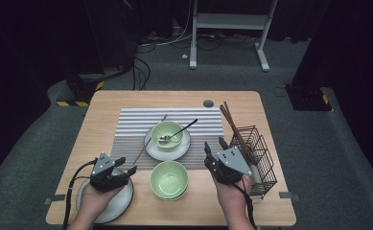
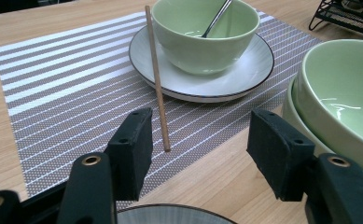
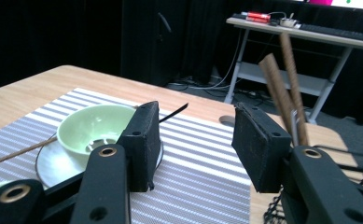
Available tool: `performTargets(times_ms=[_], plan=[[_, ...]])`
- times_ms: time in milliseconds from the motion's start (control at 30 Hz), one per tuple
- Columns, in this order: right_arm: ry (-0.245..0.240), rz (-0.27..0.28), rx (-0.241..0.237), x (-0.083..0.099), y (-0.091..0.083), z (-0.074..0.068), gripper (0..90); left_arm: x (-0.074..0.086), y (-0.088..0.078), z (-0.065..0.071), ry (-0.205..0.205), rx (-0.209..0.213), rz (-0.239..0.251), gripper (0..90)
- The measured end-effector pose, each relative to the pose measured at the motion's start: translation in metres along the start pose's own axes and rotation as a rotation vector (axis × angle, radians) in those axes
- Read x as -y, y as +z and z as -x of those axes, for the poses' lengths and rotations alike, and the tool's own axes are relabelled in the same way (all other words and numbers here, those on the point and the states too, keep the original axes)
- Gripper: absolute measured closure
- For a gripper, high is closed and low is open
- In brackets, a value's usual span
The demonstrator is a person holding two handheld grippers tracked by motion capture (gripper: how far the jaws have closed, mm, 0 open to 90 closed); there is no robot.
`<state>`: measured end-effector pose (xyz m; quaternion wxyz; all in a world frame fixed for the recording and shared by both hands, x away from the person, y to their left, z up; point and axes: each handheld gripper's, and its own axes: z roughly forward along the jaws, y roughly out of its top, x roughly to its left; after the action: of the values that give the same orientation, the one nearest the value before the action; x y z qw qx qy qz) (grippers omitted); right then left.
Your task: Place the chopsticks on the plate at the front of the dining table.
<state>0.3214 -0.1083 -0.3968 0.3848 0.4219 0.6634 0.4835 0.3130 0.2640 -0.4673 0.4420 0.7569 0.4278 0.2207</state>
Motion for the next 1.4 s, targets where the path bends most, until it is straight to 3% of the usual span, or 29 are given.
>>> performTargets(times_ms=[167,667,1167,1400], plan=[[-0.001,0.008,0.010,-0.012,0.000,0.006,51.7,0.000,-0.003,-0.003,-0.018,0.007,0.007,40.4],[-0.003,0.030,0.079,-0.038,0.011,0.027,57.7,0.002,-0.003,-0.005,-0.009,0.003,0.000,40.5],[0.009,0.012,0.145,-0.057,0.043,0.047,67.7,0.001,-0.006,-0.006,-0.008,0.008,0.011,41.0],[0.009,-0.034,0.173,-0.052,0.061,0.050,71.9,0.002,-0.005,-0.005,-0.007,0.010,0.009,41.1]])
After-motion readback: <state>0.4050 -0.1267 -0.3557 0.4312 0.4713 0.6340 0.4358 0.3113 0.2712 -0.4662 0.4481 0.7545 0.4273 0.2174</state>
